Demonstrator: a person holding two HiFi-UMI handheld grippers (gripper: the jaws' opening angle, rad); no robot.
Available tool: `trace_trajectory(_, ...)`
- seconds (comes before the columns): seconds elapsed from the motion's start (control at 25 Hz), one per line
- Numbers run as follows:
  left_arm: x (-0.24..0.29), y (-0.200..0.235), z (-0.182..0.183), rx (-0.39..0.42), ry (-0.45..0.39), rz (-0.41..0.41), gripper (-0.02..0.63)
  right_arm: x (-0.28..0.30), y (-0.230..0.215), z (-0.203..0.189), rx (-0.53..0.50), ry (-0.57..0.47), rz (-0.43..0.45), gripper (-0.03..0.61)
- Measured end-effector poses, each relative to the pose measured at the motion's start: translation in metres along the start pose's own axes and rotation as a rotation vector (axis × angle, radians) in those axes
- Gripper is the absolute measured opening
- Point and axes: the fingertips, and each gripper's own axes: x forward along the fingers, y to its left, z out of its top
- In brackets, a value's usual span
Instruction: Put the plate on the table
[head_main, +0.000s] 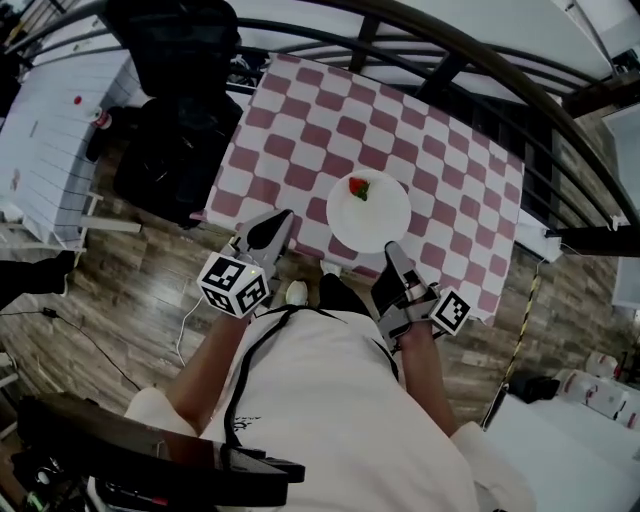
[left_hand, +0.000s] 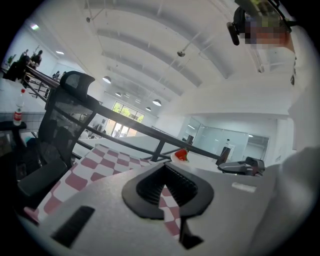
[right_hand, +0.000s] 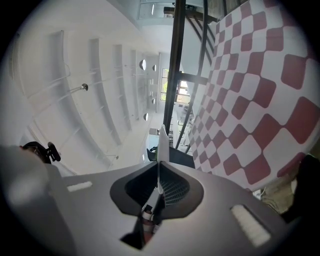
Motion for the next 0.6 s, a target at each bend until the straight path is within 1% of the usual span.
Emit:
trace_trajectory(0.16,0.019,0.007,0.004,-0.008,-0.003,0.028,0.006,0.021,-0.008,0.022,0.0,0.04,0.006,0.02)
trace_trajectory(0.44,0.069,0.008,0.015,0.0,-0.003,0.001,0.006,0.057,-0.024,0.072,-0.015,0.08,0.002,0.02)
trace_trajectory(0.6,0.094,0.014,0.016,0.003,0.009,0.014,0.008,0.073,-0.035,0.102,-0.011,0.083,-0.007,0.02)
